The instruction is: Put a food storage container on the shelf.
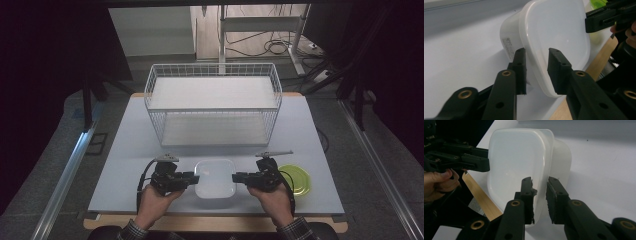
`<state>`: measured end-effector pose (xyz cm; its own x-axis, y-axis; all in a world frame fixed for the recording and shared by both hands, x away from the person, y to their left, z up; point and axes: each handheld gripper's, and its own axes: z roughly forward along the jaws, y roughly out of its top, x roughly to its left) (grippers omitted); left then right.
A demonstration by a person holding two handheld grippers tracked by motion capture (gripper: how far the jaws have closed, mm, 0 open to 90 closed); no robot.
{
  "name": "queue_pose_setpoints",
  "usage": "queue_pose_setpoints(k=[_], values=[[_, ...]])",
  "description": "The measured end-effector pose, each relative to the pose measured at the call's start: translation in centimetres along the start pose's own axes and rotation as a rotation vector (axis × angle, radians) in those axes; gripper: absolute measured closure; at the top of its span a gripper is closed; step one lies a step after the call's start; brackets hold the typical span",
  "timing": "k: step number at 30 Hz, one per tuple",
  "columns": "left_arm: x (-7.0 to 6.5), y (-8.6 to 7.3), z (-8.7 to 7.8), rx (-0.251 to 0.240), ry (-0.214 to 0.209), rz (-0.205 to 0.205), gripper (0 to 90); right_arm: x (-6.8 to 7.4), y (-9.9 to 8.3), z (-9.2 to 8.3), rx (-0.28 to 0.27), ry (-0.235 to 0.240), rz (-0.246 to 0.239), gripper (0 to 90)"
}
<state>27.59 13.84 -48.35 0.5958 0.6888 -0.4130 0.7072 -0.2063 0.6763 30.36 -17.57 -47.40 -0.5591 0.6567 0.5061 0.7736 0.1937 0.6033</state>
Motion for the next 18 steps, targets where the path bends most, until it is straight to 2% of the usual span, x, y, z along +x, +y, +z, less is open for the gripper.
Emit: queue_pose_setpoints(k=[5,10,18], values=[[0.1,-0.1,-0.1,-0.038,0.007,-0.029,75.5,0.2,-0.2,0.0,-0.027,-0.024,-0.020,79.5],[0.3,-0.2,-0.1,-0.060,0.020,-0.050,77.5,0.8,-0.3,0.1,-0.057,-0.063,-0.078,79.6],[0.1,0.6,-0.6,-0.078,0.035,-0.030,77.9,1.1,0.2,0.0,-0.091,-0.075,-0.127,79.5]])
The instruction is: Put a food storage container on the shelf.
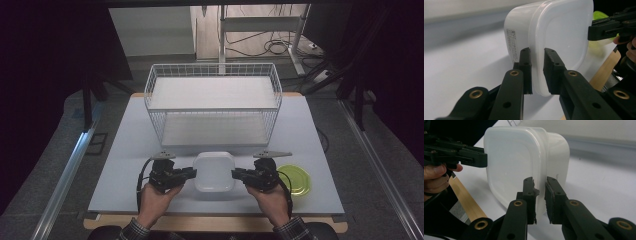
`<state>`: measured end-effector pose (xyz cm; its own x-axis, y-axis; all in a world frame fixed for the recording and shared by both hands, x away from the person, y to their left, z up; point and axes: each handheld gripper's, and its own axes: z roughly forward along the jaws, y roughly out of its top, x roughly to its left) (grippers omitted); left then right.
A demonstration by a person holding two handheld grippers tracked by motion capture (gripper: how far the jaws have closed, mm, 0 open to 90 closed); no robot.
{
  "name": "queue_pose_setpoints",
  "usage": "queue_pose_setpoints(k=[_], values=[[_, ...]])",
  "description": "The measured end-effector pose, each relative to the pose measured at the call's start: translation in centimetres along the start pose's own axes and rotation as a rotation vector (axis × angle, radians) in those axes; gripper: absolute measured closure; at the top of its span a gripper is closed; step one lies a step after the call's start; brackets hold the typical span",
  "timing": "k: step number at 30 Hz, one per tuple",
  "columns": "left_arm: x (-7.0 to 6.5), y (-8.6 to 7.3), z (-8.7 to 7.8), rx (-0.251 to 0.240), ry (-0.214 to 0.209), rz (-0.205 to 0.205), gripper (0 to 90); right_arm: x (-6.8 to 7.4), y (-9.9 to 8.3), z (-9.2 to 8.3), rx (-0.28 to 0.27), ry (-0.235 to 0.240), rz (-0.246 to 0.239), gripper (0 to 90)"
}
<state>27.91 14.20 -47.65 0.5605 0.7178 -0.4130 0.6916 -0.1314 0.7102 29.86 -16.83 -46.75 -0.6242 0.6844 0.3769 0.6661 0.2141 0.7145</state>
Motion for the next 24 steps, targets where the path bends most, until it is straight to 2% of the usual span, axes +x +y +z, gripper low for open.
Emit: queue_pose_setpoints(k=[10,24], values=[[-0.8,3.2,-1.5,-0.051,0.018,0.057,78.0,0.6,2.8,-1.5,-0.060,-0.002,-0.038,79.4],[-1.6,7.5,-3.5,-0.115,0.046,0.106,78.1,1.2,7.0,-3.0,-0.127,-0.010,-0.090,79.4]])
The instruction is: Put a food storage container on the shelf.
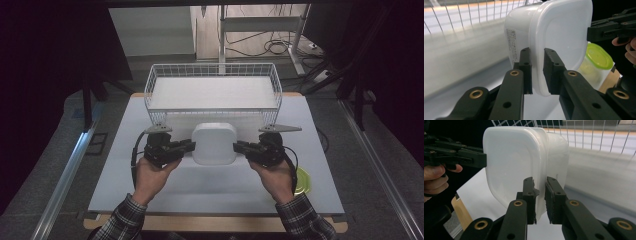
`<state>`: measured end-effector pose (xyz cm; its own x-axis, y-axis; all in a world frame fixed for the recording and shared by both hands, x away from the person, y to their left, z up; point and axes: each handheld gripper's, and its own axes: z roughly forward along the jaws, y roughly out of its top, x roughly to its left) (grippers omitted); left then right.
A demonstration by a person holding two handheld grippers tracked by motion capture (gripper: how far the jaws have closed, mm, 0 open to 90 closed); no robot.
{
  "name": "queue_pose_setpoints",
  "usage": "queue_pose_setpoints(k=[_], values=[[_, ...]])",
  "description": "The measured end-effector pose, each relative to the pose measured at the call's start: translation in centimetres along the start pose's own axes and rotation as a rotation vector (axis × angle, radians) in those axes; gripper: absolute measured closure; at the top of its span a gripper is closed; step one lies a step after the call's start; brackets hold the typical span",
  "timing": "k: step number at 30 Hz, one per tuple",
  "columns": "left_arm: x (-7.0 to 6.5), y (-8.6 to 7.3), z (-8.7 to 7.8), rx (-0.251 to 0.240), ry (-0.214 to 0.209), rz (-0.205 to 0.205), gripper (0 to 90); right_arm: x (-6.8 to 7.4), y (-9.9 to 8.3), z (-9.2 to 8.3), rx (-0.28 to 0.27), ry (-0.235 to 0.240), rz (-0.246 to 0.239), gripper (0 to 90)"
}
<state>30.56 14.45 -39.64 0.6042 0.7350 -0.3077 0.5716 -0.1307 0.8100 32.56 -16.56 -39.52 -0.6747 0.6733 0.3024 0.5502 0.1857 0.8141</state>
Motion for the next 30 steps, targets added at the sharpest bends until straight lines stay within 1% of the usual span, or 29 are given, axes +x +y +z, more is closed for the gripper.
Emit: queue_pose_setpoints(k=[4,5,10,22,30], values=[[0.1,1.0,-0.3,-0.016,0.000,0.001,78.1,0.1,1.2,-0.2,-0.012,0.000,-0.009,79.4],[0.1,1.2,-0.4,-0.020,-0.001,-0.004,78.1,0.1,1.4,-0.3,-0.018,0.000,-0.009,79.4],[0.2,2.4,-0.7,-0.041,-0.001,-0.001,78.2,0.0,2.6,-0.4,-0.032,0.002,-0.009,79.4],[0.4,6.0,-1.9,-0.084,0.029,0.026,78.0,0.7,6.5,-0.8,-0.070,-0.016,-0.044,79.4],[0.6,8.6,-2.4,-0.100,0.047,0.047,77.9,0.7,9.0,-1.1,-0.093,-0.025,-0.060,79.4]])
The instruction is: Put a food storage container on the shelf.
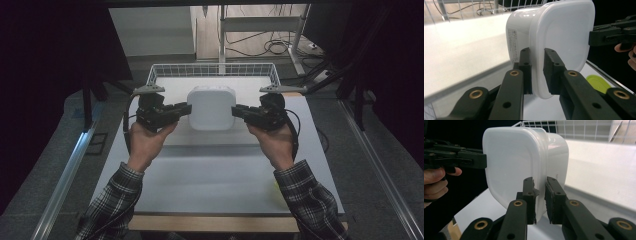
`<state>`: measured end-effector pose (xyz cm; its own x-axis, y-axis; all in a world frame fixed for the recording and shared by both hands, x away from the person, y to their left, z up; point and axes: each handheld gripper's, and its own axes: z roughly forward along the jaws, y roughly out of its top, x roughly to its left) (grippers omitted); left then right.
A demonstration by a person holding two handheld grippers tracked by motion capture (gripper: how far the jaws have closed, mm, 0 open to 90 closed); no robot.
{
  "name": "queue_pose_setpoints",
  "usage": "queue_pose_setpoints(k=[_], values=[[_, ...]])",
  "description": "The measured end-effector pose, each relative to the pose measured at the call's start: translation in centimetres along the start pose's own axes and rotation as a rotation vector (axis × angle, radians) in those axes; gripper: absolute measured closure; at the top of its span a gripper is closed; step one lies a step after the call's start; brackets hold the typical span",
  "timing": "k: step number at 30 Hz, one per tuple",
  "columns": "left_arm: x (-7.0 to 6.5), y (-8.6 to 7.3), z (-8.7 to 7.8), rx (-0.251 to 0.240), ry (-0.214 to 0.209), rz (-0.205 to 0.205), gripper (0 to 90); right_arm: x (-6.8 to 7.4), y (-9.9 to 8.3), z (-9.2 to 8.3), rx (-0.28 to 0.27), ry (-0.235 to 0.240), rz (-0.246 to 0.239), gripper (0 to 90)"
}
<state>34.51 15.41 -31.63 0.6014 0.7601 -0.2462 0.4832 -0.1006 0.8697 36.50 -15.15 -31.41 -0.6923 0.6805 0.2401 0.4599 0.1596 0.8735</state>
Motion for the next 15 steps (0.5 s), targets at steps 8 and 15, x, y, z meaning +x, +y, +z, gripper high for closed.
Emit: queue_pose_setpoints(k=[8,15], values=[[1.0,2.0,0.6,-0.015,-0.002,-0.008,77.8,-0.7,2.4,0.5,-0.014,-0.008,-0.007,79.3],[2.1,2.9,1.7,-0.013,0.000,-0.022,77.7,-1.8,3.7,1.5,-0.014,-0.021,-0.003,79.2]])
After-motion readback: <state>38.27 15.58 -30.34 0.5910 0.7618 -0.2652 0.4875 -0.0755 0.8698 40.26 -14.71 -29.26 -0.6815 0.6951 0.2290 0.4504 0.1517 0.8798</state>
